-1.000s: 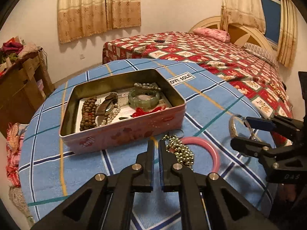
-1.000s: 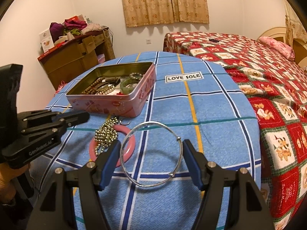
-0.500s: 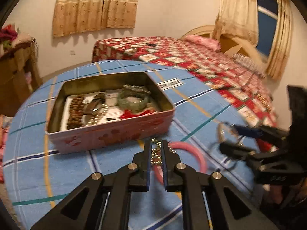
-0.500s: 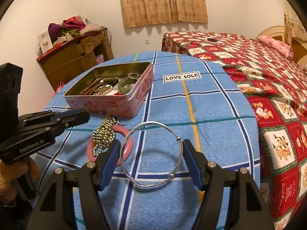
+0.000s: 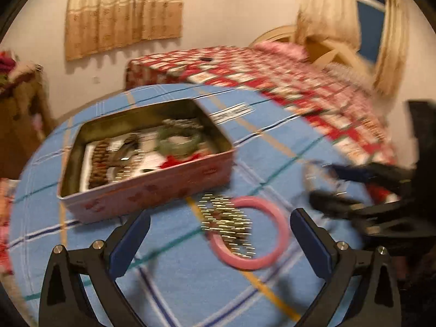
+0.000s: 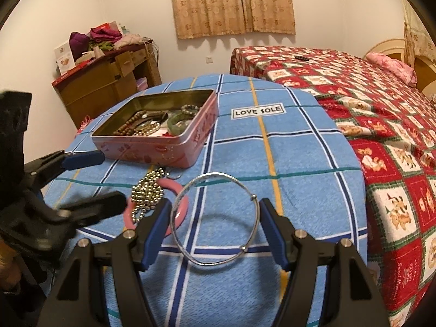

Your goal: Organize jewelry

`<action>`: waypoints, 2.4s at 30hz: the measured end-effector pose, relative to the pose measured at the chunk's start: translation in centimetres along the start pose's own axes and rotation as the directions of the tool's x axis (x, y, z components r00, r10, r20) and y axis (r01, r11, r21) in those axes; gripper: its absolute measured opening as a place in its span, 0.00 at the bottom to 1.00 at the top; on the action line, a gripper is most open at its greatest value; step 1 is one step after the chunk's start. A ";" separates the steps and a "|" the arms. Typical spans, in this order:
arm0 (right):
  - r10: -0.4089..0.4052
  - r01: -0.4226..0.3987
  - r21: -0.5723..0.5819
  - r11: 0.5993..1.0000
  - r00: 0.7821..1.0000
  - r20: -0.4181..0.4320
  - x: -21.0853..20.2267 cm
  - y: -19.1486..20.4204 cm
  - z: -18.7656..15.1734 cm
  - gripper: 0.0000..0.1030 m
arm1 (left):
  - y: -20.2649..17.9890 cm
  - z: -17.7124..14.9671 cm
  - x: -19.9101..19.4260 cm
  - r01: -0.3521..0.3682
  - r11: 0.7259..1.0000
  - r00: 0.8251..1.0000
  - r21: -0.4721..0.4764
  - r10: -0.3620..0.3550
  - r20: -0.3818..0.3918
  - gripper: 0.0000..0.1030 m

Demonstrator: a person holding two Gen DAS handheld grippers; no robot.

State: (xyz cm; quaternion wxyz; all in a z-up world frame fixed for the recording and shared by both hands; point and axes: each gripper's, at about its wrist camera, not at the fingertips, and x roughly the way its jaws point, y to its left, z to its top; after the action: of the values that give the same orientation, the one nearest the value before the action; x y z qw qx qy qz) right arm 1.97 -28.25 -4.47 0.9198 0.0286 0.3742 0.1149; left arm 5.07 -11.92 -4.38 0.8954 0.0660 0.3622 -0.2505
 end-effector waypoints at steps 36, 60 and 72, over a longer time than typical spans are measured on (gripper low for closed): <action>0.001 -0.001 -0.015 1.000 1.000 0.009 -0.2 0.3 0.1 0.66 | -0.8 0.5 -0.8 0.092 0.995 0.994 0.039 -0.089 -0.059 0.15; 0.066 -0.058 -0.187 0.981 0.997 0.033 7.4 5.7 12.1 0.66 | 10.5 7.9 0.4 -0.122 0.991 0.990 -0.049 0.126 0.071 0.15; 0.043 -0.047 -0.207 0.977 0.999 -0.027 9.3 6.0 10.5 0.73 | 10.6 7.4 1.2 -0.126 0.989 0.987 -0.076 0.133 0.093 0.99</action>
State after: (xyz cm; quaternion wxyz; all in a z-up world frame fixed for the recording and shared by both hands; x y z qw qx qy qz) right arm 14.58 -19.86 -2.40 0.9106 -0.0604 0.3698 0.1744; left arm 15.64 -5.43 -0.48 0.9282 0.0456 0.3214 -0.1816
